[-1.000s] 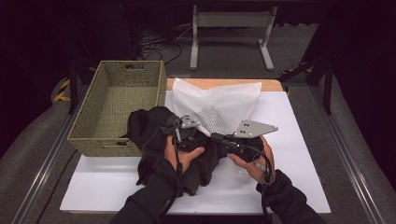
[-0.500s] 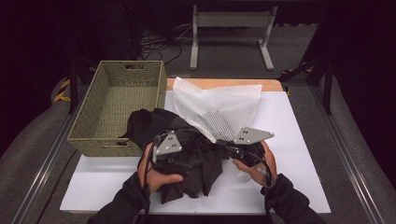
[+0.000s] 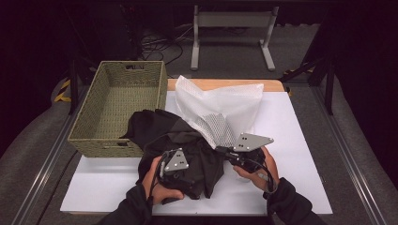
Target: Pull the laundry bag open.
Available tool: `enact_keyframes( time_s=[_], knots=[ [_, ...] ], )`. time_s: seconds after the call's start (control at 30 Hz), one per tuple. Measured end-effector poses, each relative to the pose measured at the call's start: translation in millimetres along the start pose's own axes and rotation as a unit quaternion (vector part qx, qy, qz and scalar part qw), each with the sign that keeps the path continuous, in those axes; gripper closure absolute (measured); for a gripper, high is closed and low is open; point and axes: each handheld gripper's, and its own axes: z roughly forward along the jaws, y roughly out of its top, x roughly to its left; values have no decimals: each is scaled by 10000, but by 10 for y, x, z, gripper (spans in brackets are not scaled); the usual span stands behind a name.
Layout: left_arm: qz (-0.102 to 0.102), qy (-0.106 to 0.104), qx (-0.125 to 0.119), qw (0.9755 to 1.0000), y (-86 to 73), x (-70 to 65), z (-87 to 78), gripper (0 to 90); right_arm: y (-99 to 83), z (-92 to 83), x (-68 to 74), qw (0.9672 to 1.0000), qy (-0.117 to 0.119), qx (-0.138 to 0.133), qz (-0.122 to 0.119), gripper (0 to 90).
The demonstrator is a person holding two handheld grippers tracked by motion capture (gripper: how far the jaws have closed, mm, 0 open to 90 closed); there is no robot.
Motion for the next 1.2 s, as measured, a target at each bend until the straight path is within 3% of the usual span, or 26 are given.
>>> enact_keyframes(
  time_s=[0.03,0.1,0.13,0.23,0.33,0.37,0.4,0.47,0.5,0.53,0.57,0.6,0.67,0.7,0.73,0.77,0.8,0.87,0.9,0.93,1.0,1.03,1.1,1.2],
  knots=[
    [-63,138,-85,9998,55,9,90,314,4,7,15,10000,66,-6,11,899],
    [-53,339,12,9994,114,28,175,470,7,6,26,9998,165,-61,73,899],
    [-146,290,-24,9995,133,42,210,548,11,4,34,9997,222,-78,91,899],
    [-163,399,23,9991,172,56,275,730,20,5,51,9993,326,-128,132,899],
    [-196,714,-76,9972,252,82,363,801,31,14,88,9990,414,-132,106,900],
    [-196,714,-76,9972,252,82,363,807,31,14,88,9990,414,-132,106,900],
    [-266,931,-200,9951,306,110,361,812,37,15,103,9989,434,-126,85,900],
    [-339,1023,-210,9940,342,141,363,813,38,13,109,9989,443,-131,97,900],
    [-441,1462,-388,9875,406,209,347,814,49,-1,114,9989,448,-109,58,900],
    [-562,1556,-464,9851,421,240,341,813,56,-15,114,9990,439,-123,34,900],
    [-863,1586,-570,9819,437,300,332,813,60,-29,112,9990,417,-137,42,900],
    [-1037,1511,-614,9811,442,351,337,811,62,-45,106,9992,368,-152,45,900],
    [-1118,1422,-623,9815,433,379,349,805,60,-50,98,9995,298,-134,33,900],
    [-1117,1433,-563,9817,423,375,367,749,37,-35,74,9998,172,-48,23,900],
    [-912,1273,-547,9862,401,313,361,708,22,-24,60,9999,142,-27,48,900],
    [-750,1056,-571,9899,387,269,335,612,-5,-9,36,9999,70,5,82,900],
    [-750,1056,-571,9899,387,269,335,551,-5,-9,36,9999,70,5,82,900],
    [-320,931,-559,9936,352,156,212,518,-39,-1,-7,9999,8,46,143,900],
    [-171,689,-586,9958,323,109,103,501,-47,-8,-25,9998,-44,39,189,900],
    [-53,618,-626,9961,299,77,2,454,-50,-24,-44,9997,-84,19,214,900],
    [187,835,-591,9946,278,35,-227,402,-45,-50,-61,9996,-131,-9,243,900],
    [195,900,-667,9935,265,47,-355,363,-44,-54,-65,9996,-151,-8,239,900],
    [140,956,-581,9936,243,122,-528,292,-46,-49,-68,9996,-144,0,260,900],
    [132,1314,-404,9904,188,289,-721,208,-52,-33,-63,9996,-159,33,235,899]
  ],
)
